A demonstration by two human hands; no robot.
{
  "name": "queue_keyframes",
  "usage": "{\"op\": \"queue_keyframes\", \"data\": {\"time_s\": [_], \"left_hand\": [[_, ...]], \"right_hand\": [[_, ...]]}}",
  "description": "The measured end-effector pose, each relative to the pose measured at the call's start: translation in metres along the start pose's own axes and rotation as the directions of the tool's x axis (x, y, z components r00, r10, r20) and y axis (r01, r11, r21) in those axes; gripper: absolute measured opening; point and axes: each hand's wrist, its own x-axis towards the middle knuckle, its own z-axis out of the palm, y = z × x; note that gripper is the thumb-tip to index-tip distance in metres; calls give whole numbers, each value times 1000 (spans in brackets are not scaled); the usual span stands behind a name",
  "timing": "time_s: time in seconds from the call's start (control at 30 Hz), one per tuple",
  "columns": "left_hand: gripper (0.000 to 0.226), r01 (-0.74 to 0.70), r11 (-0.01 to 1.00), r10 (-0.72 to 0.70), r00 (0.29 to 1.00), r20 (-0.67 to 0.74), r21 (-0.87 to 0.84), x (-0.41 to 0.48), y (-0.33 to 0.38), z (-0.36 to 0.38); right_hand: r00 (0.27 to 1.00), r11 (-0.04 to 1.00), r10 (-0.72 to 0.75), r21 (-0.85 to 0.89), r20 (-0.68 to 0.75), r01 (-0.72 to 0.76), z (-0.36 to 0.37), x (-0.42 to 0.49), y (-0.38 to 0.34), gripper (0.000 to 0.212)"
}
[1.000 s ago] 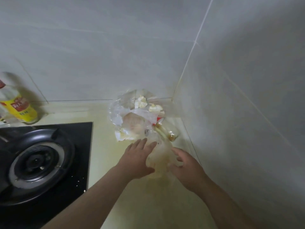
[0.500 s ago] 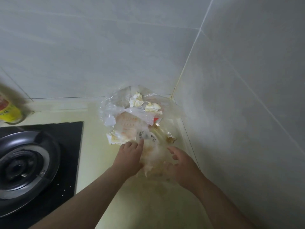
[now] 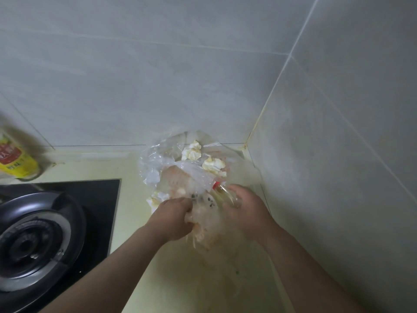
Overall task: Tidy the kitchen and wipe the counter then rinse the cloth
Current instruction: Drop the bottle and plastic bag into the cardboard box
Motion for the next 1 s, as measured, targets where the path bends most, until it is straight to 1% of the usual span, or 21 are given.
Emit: {"op": "queue_keyframes", "data": {"time_s": [0.07,0.1,0.13,0.2,0.27,0.37,0.5,0.57,0.6,0.63,0.7,0.73,0.77,0.8,0.9,1.0], "left_hand": [[57,5,1000,-5,1000,-7,1,2,-3,4],[68,10,1000,-10,1000,-13,10,3,-4,7],[76,18,1000,-18,1000,-13,18,3,-5,8],[90,48,998,-49,999,21,48,5,-5,11],[101,56,993,-62,996,59,101,5,-4,15],[106,84,988,-94,993,71,128,6,-1,20],[99,75,986,-82,996,46,147,11,-2,18],[96,79,986,-86,995,41,143,14,-5,18],[94,81,987,-88,995,40,140,16,-6,18],[92,80,987,-86,996,39,141,17,-7,18],[89,68,986,-76,996,47,154,20,-7,18],[86,62,985,-72,996,53,159,21,-7,17],[83,57,985,-67,996,58,163,23,-8,17],[78,50,985,-61,996,61,167,24,-9,17],[65,34,982,-48,996,71,187,26,-12,17],[51,26,980,-40,997,66,199,24,-13,17]], "right_hand": [[996,994,-79,-75,-50,75,2,22,-5,51],[993,987,-100,-134,-60,91,4,33,-7,56],[995,979,-91,-186,-48,80,6,43,-9,62],[999,957,-35,-287,0,33,9,58,-13,77],[999,920,-30,-390,35,42,13,71,-16,90],[997,855,-51,-513,64,77,20,87,-21,106],[991,850,-39,-517,125,99,25,108,-29,109],[984,837,-52,-530,173,137,26,120,-34,106],[977,813,-68,-557,202,172,26,125,-39,105],[968,769,-91,-601,234,218,27,132,-43,104],[941,631,-147,-703,305,327,31,147,-52,103],[926,565,-170,-737,337,371,33,155,-56,103],[912,519,-182,-752,366,406,34,162,-60,102],[901,505,-174,-749,397,428,35,169,-63,102],[875,539,-112,-711,470,451,36,182,-64,98],[864,538,-144,-695,482,478,37,187,-62,90]]}}
